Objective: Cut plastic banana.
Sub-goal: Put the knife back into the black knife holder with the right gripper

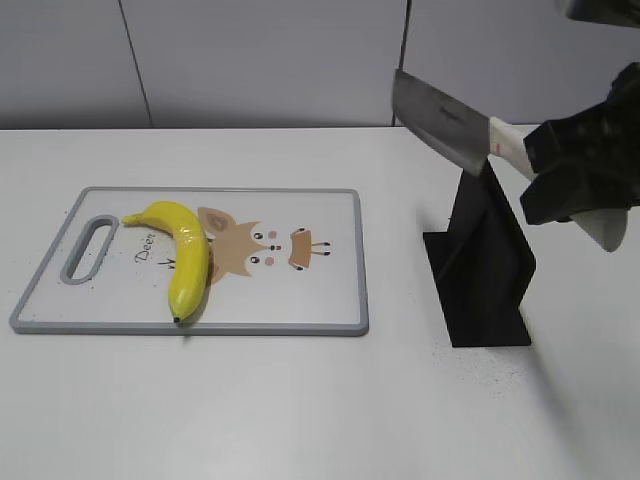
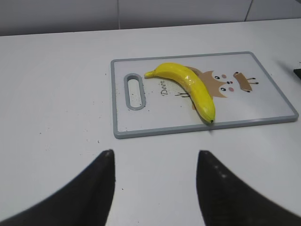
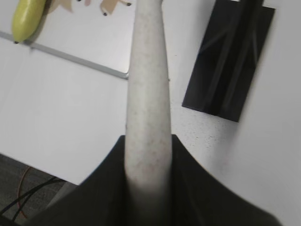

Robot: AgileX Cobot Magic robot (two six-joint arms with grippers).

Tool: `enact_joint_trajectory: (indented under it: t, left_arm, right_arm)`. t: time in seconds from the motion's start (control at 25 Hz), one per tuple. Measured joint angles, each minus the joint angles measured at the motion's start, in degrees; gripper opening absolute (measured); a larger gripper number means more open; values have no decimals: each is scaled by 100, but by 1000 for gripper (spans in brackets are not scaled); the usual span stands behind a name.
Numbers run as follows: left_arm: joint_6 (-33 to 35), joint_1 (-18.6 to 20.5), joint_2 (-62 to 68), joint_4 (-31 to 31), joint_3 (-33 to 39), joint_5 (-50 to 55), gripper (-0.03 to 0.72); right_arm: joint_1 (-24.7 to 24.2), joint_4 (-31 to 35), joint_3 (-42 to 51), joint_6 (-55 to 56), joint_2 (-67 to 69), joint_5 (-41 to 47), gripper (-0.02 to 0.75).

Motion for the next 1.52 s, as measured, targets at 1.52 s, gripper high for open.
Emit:
enact_joint_trajectory:
  t: [1.52]
  left_arm:
    - [0, 0, 0, 19, 4, -5, 564]
  right_arm:
    - [0, -1438, 580, 1835, 688, -1209, 181]
